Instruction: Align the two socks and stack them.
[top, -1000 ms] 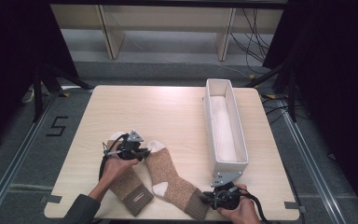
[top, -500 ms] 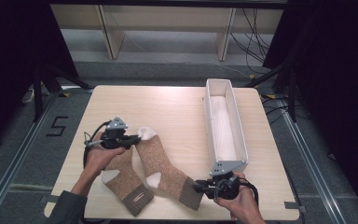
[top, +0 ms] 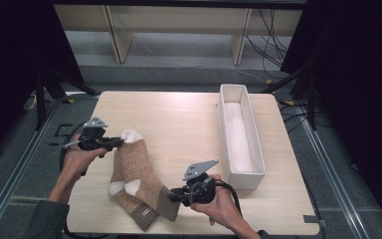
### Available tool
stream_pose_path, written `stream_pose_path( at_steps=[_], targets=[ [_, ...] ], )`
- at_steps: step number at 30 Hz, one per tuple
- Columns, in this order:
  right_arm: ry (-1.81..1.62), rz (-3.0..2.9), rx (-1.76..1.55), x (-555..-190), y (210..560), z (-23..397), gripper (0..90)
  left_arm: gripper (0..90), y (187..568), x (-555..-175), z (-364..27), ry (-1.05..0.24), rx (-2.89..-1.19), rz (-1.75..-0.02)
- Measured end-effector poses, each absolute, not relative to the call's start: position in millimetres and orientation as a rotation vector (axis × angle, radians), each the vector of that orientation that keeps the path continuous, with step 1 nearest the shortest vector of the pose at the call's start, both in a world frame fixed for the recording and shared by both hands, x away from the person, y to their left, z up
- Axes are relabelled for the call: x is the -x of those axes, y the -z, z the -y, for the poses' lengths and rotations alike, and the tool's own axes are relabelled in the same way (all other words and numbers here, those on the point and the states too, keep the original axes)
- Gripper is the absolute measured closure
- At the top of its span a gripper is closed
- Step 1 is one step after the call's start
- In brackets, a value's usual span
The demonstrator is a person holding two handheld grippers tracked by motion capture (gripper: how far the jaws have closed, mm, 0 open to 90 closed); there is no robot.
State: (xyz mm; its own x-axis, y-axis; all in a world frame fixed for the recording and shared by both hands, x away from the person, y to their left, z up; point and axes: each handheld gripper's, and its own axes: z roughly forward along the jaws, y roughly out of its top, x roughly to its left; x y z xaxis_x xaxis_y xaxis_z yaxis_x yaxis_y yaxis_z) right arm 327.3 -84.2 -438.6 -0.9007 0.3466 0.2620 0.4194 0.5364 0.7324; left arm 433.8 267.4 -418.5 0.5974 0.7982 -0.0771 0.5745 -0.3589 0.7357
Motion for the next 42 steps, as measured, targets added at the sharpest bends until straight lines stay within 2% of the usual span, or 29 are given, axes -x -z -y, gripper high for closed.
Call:
stream_pose_path(
  at_steps=[7, 15, 24, 35, 38, 42],
  targets=[
    [1.313, 2.635, 0.622, -328.2, 438.3, 50.9, 79.1, 83.4, 418.6, -437.1, -291.7, -0.381, -2.079, -1.139],
    [1.300, 2.621, 0.595, -326.1, 443.9, 27.1, 78.8, 83.4, 427.8, -444.0, -294.5, -0.365, -2.103, -1.145],
    [1.277, 2.600, 0.623, -325.3, 459.7, 25.3, 78.2, 83.4, 445.3, -457.0, -282.2, -0.355, -2.114, -1.164],
    [1.319, 2.496, 0.634, -324.5, 453.9, 25.2, 78.0, 83.4, 428.0, -458.6, -283.5, -0.368, -2.138, -1.150],
    [1.289, 2.506, 0.661, -326.0, 459.9, 26.4, 77.9, 83.4, 435.2, -461.2, -282.8, -0.325, -2.199, -1.180],
    [1.286, 2.564, 0.661, -326.9, 466.3, 26.7, 77.6, 82.8, 451.1, -466.7, -276.3, -0.352, -2.210, -1.184]
  ],
)
